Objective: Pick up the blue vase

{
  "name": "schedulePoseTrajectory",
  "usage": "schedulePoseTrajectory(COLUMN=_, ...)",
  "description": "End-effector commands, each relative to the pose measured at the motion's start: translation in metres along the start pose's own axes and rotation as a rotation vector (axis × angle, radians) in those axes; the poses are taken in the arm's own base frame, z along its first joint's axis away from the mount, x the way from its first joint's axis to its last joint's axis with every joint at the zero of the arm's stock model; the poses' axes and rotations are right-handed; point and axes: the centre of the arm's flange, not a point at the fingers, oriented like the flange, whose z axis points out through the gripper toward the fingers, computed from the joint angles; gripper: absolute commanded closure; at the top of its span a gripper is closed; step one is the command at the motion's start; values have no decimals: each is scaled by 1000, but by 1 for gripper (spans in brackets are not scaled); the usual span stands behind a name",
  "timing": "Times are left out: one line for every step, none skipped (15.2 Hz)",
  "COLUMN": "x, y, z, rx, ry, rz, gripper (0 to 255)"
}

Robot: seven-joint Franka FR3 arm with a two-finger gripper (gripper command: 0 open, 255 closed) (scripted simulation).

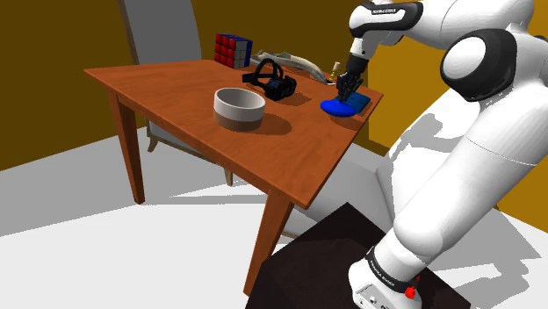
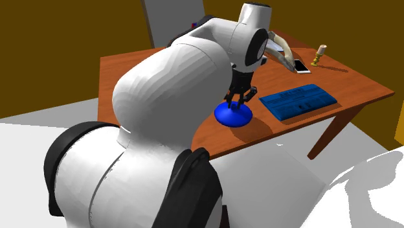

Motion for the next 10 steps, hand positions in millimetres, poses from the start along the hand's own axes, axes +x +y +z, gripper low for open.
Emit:
schedulePoseTrajectory(x=0, y=-1, z=-10, rx=0, ry=0, rz=0, gripper=255)
schedulePoseTrajectory(x=0, y=-1, z=-15, rx=0, ry=0, rz=0, gripper=255)
schedulePoseTrajectory(x=0, y=-1, z=-21, rx=0, ry=0, rz=0, gripper=255)
schedulePoseTrajectory(x=0, y=-1, z=-26, rx=0, ry=0, rz=0, gripper=255)
schedulePoseTrajectory(x=0, y=-2, z=-31, rx=0, ry=0, rz=0, gripper=255)
schedulePoseTrajectory(x=-1, y=-2, z=-37, rx=0, ry=0, rz=0, gripper=255)
schedulePoseTrajectory(x=-1, y=-2, z=-42, rx=0, ry=0, rz=0, gripper=255)
schedulePoseTrajectory(x=-1, y=-2, z=-47, rx=0, ry=0, rz=0, gripper=255)
schedulePoseTrajectory(x=-1, y=-3, z=-48, rx=0, ry=0, rz=0, gripper=255)
schedulePoseTrajectory(x=-1, y=-2, z=-48, rx=0, ry=0, rz=0, gripper=255)
